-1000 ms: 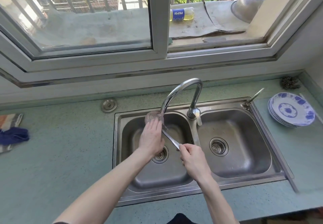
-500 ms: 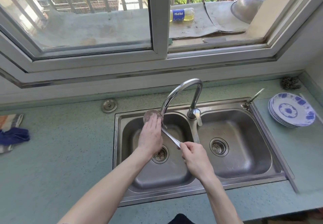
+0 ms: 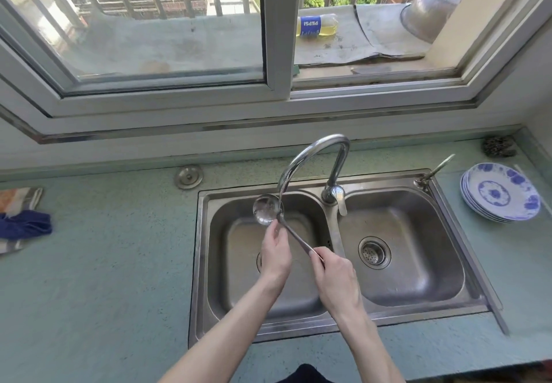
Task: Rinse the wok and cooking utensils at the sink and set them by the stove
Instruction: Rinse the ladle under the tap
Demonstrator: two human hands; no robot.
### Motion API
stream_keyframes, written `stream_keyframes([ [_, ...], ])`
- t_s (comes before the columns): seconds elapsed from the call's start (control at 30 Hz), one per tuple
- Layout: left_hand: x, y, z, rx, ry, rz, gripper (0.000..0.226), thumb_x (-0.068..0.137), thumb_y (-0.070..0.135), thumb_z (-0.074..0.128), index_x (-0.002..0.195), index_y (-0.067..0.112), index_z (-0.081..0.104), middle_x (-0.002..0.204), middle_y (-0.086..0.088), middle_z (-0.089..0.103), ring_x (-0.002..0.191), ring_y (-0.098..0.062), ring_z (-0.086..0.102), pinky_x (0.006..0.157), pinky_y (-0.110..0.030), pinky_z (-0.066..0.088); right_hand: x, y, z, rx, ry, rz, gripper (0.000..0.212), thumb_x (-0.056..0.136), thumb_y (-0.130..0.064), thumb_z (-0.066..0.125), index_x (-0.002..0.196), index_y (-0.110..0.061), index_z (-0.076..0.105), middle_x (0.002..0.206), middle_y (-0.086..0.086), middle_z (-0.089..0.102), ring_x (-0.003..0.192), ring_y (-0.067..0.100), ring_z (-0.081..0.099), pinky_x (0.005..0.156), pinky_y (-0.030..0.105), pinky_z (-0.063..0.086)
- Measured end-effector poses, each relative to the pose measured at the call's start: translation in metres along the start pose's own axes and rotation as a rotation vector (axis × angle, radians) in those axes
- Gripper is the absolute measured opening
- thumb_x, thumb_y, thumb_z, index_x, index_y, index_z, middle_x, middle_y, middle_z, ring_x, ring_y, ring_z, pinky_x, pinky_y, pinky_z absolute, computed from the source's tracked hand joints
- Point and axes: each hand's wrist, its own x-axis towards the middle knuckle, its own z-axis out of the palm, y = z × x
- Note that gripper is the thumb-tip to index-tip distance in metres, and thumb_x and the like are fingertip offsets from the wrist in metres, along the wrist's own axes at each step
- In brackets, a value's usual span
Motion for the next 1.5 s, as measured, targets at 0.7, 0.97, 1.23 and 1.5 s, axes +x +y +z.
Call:
stream_keyframes([
  [0.7,0.061,0.067,-0.011,-0.738,-0.043,-0.415,0.013,0.098,0.01,0.068,0.104,-0.001,0.068,0.092,-0.013,0.076,0.079,-0.018,0.075,0.067,-0.025,0.063,0.026,0.001,0.004,0.518,-0.093,0.148,0.03,0.107,-0.034,0.057,0.088,-0.02,0.075,0.057,-0.009,0.051,0.055,0.009,0.042,0.057,0.032,0.035],
  [0.97,0.036,0.056,0.008,-0.694,-0.045,-0.332,0.027,0.096,0.001,0.067,0.12,-0.012,0.063,0.105,-0.021,0.076,0.086,-0.024,0.077,0.066,-0.031,0.063,0.064,-0.007,-0.001,0.575,-0.181,0.133,0.032,0.107,-0.025,0.056,0.092,-0.004,0.075,0.058,-0.009,0.046,0.052,0.008,0.038,0.05,0.024,0.034],
  [1.23,0.048,0.067,-0.006,-0.637,-0.055,-0.289,0.015,0.097,0.01,0.068,0.105,-0.002,0.071,0.104,-0.019,0.077,0.091,-0.025,0.077,0.086,-0.04,0.062,0.085,-0.013,-0.009,0.677,-0.306,0.154,0.033,0.109,-0.023,0.055,0.099,0.002,0.074,0.055,-0.011,0.04,0.047,0.004,0.032,0.045,0.015,0.028],
  [1.5,0.071,0.084,-0.023,-0.703,0.063,-0.27,0.025,0.101,0.015,0.064,0.11,-0.007,0.07,0.103,-0.019,0.077,0.093,-0.026,0.075,0.068,-0.031,0.065,0.086,-0.007,-0.025,0.684,-0.362,0.127,0.03,0.108,-0.022,0.056,0.1,0.001,0.075,0.059,-0.006,0.037,0.047,0.005,0.03,0.044,0.014,0.027],
])
